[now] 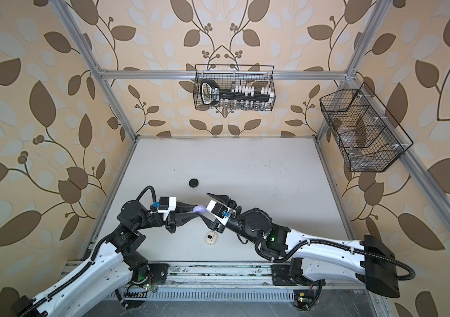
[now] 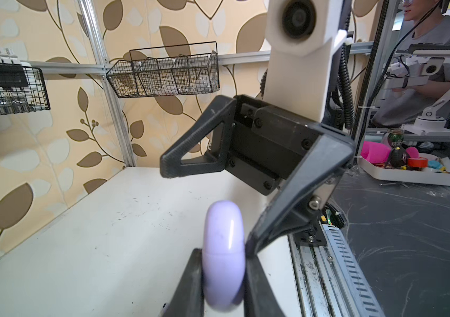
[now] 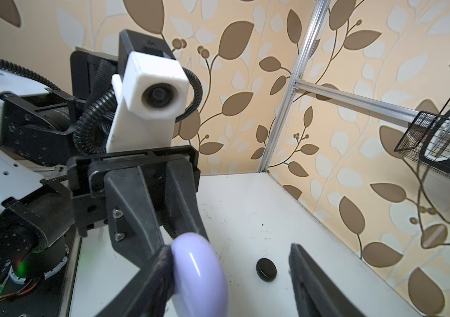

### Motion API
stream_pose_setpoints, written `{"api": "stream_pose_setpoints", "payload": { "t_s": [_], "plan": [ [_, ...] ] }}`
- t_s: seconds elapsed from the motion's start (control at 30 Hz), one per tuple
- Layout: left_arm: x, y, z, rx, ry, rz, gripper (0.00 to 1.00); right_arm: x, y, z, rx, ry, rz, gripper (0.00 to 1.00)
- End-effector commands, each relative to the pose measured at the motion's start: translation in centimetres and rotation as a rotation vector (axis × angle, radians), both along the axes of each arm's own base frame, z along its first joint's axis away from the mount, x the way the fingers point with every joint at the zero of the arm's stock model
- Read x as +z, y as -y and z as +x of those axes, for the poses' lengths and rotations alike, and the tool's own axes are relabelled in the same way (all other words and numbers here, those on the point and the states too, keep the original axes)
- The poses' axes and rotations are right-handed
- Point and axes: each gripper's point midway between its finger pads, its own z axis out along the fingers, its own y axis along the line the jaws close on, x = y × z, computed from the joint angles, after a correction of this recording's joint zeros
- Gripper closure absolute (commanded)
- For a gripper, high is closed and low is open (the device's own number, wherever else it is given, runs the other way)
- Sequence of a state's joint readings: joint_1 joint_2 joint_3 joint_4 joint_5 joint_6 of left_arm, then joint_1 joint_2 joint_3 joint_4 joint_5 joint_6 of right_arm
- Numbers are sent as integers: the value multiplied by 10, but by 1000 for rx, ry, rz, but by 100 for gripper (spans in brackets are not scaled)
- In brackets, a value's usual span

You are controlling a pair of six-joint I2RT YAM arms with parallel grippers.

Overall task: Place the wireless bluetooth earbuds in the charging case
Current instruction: 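Push the lilac case lid open with the right gripper fingertips, then lower the right gripper over the lilac earbuds while the left holds the case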

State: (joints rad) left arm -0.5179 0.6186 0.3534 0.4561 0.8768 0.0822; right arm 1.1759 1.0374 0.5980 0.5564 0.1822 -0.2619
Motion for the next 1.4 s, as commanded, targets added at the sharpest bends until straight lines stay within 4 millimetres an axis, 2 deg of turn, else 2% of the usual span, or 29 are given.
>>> {"api": "stream_pose_setpoints", "payload": {
  "t_s": [0.0,0.37,0.6,0.73,0.8,0.93,1.0,1.13,1.2,1.27,1.37],
  "plan": [
    [10,1,-19,-74,63,-22,100,9,11,14,-72,20,4,34],
    [7,4,-16,-80,47,-11,100,13,24,22,-78,8,43,36],
    [9,4,-16,-72,55,-16,100,13,22,24,-76,-6,49,36],
    [27,-7,15,126,-11,-112,100,23,28,25,-96,-17,70,36],
    [33,-14,24,194,-40,-148,100,31,34,24,-106,-19,95,36],
    [51,-60,71,543,-261,-373,100,40,59,32,-160,-42,166,36],
    [60,-77,80,620,-350,-477,100,39,72,41,-193,-65,195,39],
    [97,-83,80,614,-492,-551,100,16,98,69,-338,-132,197,43],
    [101,-86,90,665,-572,-544,100,-3,111,82,-417,-192,181,46],
    [103,-85,100,700,-644,-551,100,-31,113,83,-429,-262,131,46],
    [106,-80,109,701,-713,-563,100,-67,110,73,-400,-305,79,43]
  ]
}}
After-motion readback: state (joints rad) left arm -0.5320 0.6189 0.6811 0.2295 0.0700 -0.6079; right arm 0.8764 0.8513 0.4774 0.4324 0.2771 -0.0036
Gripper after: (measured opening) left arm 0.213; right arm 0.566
